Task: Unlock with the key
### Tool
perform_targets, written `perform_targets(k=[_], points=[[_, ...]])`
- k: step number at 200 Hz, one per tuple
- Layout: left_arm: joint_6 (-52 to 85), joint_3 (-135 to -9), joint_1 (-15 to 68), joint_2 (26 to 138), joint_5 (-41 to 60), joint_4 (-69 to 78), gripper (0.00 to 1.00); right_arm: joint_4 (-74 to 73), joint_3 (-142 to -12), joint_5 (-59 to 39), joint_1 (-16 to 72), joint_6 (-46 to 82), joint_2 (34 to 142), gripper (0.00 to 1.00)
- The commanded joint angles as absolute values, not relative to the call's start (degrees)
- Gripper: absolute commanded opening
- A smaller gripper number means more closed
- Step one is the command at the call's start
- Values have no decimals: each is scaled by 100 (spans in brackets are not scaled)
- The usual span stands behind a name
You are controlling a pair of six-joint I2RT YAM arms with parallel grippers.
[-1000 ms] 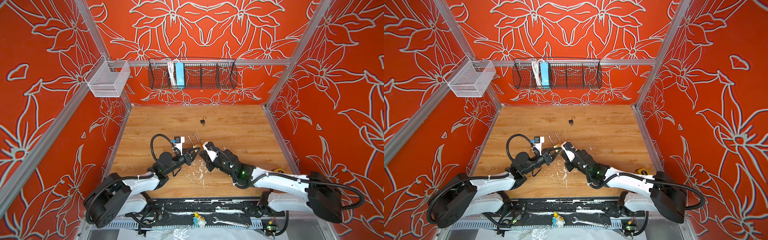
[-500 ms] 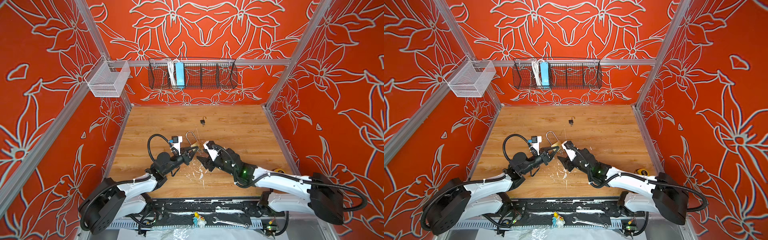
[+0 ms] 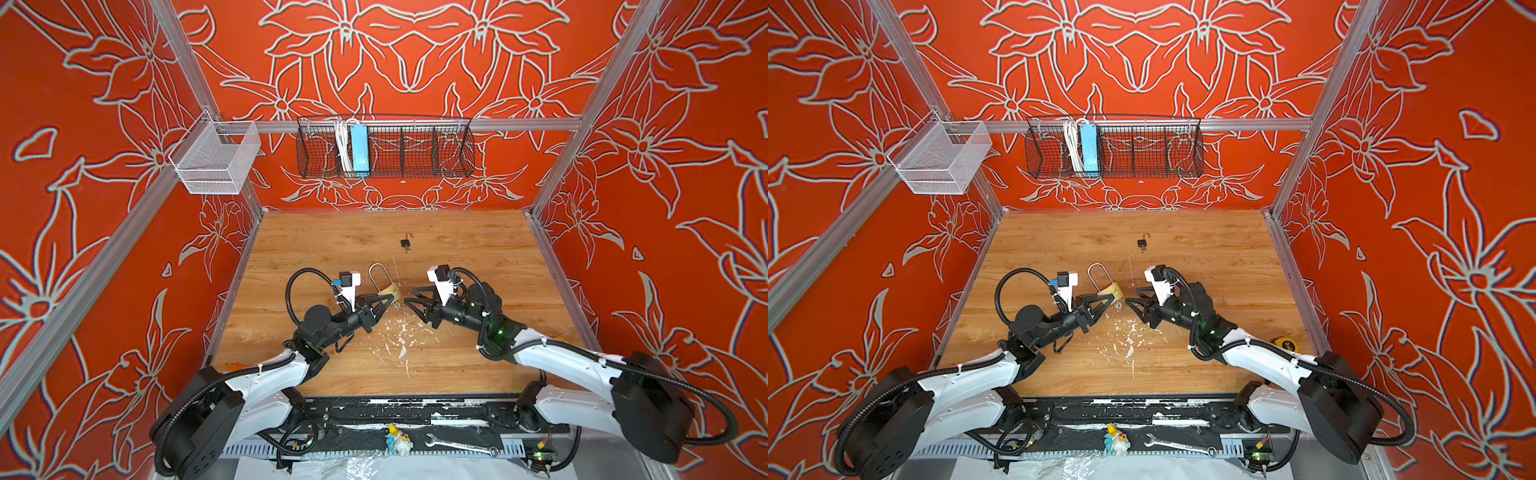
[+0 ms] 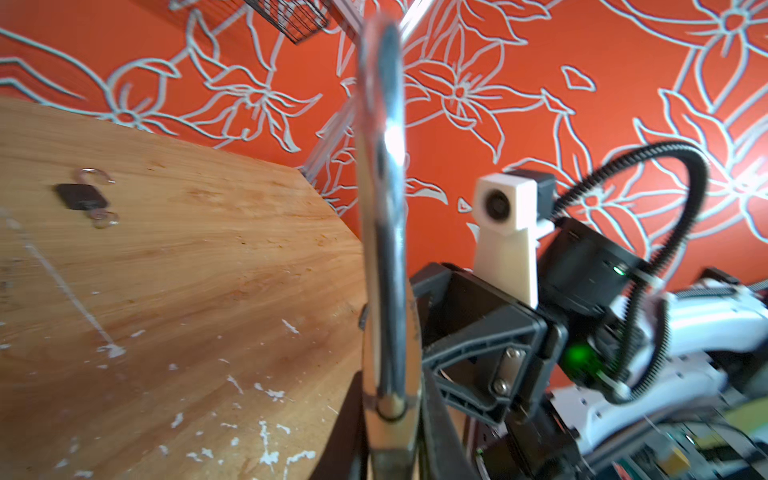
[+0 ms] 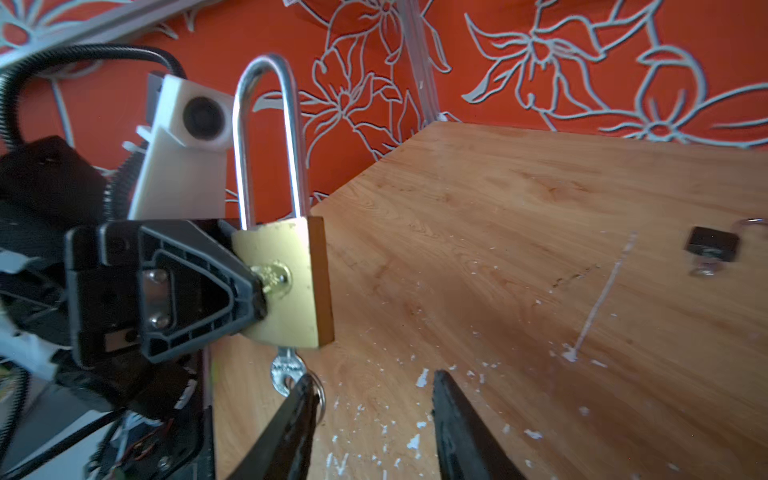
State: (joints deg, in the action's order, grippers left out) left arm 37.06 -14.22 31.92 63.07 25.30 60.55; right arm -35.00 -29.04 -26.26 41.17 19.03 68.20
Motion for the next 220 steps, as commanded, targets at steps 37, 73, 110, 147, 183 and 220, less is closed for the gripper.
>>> perform_targets(k=[37,73,110,147,183,220], points=[[3613,-1596,3164,6245,2936,6832,0,-4306,-3030,-4084,4087,2303,7241,29],[3485,-1530,3148,6017,2710,6606,0,-4228,-3072,-4137,4086,2312,7271,21],[3437,-1512,3121,5827,2639,6434,0,-4212,-3089,-4131,4087,2333,7287,21],[3501,-1549,3111,5952,2704,6498,0,-4197,-3102,-4066,4087,2351,7272,4],[3557,-1625,3111,6227,2938,6645,0,-4201,-3054,-3939,4086,2389,7164,0],[3672,-1879,3111,6805,3645,6955,0,-4280,-2958,-3800,4087,2417,7025,0]])
